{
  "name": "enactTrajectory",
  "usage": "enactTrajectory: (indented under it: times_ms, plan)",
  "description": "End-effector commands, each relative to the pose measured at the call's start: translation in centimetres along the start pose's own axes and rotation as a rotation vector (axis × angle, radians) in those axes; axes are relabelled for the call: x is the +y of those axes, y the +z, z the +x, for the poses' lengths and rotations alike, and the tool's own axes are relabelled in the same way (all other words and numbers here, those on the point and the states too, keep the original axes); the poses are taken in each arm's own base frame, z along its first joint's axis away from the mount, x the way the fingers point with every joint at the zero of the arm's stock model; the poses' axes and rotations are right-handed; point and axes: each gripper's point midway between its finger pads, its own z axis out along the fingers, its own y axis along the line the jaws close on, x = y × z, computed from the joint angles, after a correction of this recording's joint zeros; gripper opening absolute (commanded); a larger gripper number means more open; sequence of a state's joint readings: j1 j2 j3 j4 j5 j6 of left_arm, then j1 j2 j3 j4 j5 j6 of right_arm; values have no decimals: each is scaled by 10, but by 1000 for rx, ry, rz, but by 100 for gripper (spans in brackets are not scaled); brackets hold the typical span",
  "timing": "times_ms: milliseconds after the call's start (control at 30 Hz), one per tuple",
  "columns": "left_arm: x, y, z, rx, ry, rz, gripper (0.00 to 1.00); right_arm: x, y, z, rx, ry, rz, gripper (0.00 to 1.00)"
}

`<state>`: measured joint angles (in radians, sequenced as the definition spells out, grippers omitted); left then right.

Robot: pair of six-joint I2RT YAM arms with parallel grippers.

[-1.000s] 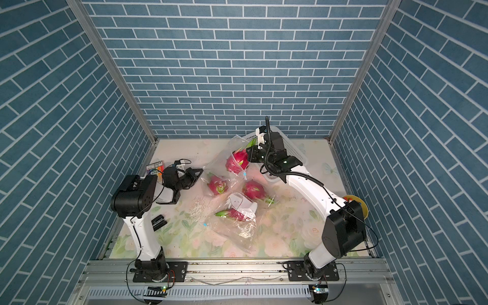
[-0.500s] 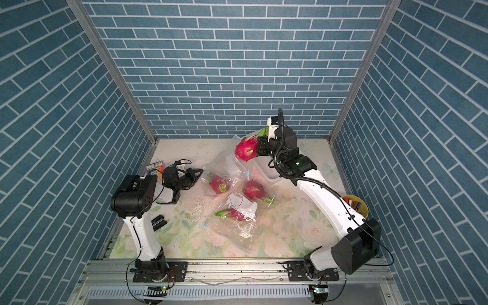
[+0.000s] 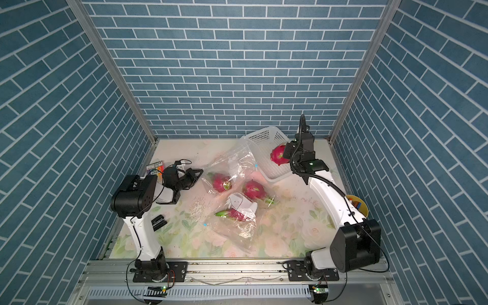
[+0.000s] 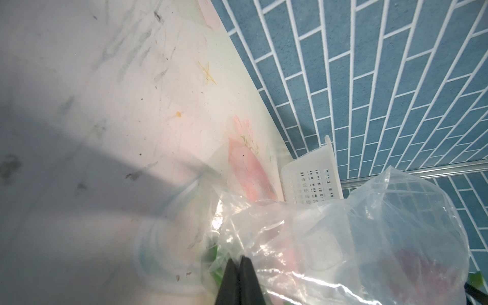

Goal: Open the zip-top bag and take out the dragon fruit
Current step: Place the dragon fruit in the basket.

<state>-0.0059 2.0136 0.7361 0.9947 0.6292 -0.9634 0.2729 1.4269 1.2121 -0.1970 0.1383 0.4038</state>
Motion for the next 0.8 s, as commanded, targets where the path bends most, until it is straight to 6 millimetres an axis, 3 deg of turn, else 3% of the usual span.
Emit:
enactTrajectory:
  times_ms: [0, 333, 633, 767]
  plan:
    - [-7, -1, -8, -13, 29, 10, 0, -7, 20, 21, 43, 38, 3, 0]
    - [-10, -1, -10, -14, 33, 17, 0, -16, 62, 60, 164, 83, -3, 0]
    - [-11, 1, -12, -15, 31, 20, 2, -26, 80, 93, 267, 145, 34, 0]
    - [-10, 2, -14, -16, 29, 20, 5, -26, 73, 87, 255, 157, 36, 24]
